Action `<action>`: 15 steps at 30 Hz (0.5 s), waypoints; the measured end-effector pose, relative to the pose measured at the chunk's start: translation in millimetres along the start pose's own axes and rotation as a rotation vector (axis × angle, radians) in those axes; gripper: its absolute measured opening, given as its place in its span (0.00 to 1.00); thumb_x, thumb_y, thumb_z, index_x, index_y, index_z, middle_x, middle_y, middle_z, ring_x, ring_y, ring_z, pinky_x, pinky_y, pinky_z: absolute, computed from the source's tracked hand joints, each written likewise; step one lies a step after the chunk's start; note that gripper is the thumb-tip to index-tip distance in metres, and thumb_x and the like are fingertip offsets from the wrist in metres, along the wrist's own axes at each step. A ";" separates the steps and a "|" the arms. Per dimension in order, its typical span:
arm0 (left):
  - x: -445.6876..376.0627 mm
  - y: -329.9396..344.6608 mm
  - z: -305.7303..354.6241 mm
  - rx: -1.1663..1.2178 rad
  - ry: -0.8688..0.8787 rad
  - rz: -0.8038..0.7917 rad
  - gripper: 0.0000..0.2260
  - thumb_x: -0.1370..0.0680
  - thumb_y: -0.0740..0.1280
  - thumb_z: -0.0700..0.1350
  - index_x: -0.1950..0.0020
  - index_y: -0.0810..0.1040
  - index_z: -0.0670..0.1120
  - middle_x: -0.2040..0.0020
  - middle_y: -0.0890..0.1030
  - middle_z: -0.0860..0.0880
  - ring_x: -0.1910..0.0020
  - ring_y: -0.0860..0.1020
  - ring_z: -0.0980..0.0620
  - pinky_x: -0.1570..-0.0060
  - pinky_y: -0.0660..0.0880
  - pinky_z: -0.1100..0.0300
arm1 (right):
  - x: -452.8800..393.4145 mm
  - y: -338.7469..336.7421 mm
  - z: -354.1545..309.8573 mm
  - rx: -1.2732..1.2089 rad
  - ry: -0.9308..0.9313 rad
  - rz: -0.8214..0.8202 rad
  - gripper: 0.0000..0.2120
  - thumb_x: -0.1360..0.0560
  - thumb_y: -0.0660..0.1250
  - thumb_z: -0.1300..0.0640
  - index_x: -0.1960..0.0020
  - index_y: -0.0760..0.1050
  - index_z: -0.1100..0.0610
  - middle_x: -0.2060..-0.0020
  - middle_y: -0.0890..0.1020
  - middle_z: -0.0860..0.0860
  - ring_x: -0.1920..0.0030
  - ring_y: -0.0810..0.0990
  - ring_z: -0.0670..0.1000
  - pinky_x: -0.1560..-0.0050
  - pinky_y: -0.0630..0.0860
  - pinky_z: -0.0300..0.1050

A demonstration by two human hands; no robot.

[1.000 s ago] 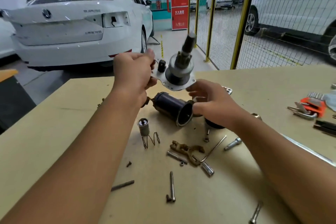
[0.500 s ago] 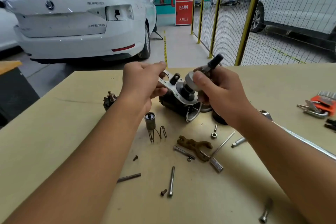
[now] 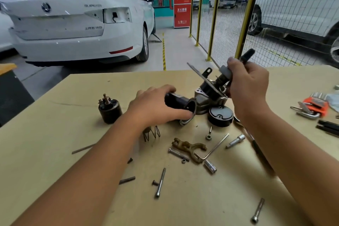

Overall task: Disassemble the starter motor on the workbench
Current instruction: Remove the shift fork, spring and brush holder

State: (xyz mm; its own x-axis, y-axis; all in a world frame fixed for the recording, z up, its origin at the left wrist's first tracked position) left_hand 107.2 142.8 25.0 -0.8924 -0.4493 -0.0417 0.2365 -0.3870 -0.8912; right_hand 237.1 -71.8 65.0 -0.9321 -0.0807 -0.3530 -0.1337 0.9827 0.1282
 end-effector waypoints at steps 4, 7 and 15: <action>1.4 0.8 2.0 0.089 0.001 0.084 0.42 0.44 0.73 0.70 0.30 0.74 0.64 0.35 0.79 0.55 0.37 0.76 0.47 0.38 0.77 0.47 | 7.4 6.3 -4.9 0.223 -0.135 -0.011 0.15 0.23 0.68 0.45 0.60 0.80 0.55 0.64 0.86 0.49 0.59 0.85 0.48 0.55 0.83 0.49; 0.4 -6.8 -2.0 0.091 -0.015 0.161 0.41 0.46 0.72 0.70 0.33 0.76 0.62 0.42 0.79 0.57 0.43 0.78 0.49 0.45 0.79 0.50 | 15.4 10.9 -6.8 0.338 -0.203 -0.008 0.13 0.22 0.67 0.45 0.62 0.78 0.50 0.67 0.83 0.43 0.63 0.81 0.40 0.63 0.72 0.31; -0.8 -14.9 -24.9 0.631 -0.143 0.188 0.30 0.46 0.75 0.64 0.50 0.80 0.51 0.51 0.84 0.47 0.52 0.84 0.45 0.56 0.85 0.45 | 23.0 16.6 -5.2 0.382 -0.224 0.016 0.13 0.21 0.66 0.44 0.58 0.79 0.51 0.64 0.83 0.44 0.60 0.81 0.40 0.62 0.69 0.28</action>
State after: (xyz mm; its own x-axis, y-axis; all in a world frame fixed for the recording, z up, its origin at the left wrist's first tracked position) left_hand 94.9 169.0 27.1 -0.7649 -0.6402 -0.0713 0.6007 -0.6689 -0.4379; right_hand 211.7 -58.3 63.8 -0.8313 -0.0681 -0.5517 0.0537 0.9780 -0.2017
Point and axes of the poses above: each hand's wrist, its own x-axis away from the middle knuckle, its own y-axis out of the palm, z = x × y, the point moved 9 cm from there along -x, towards the middle knuckle
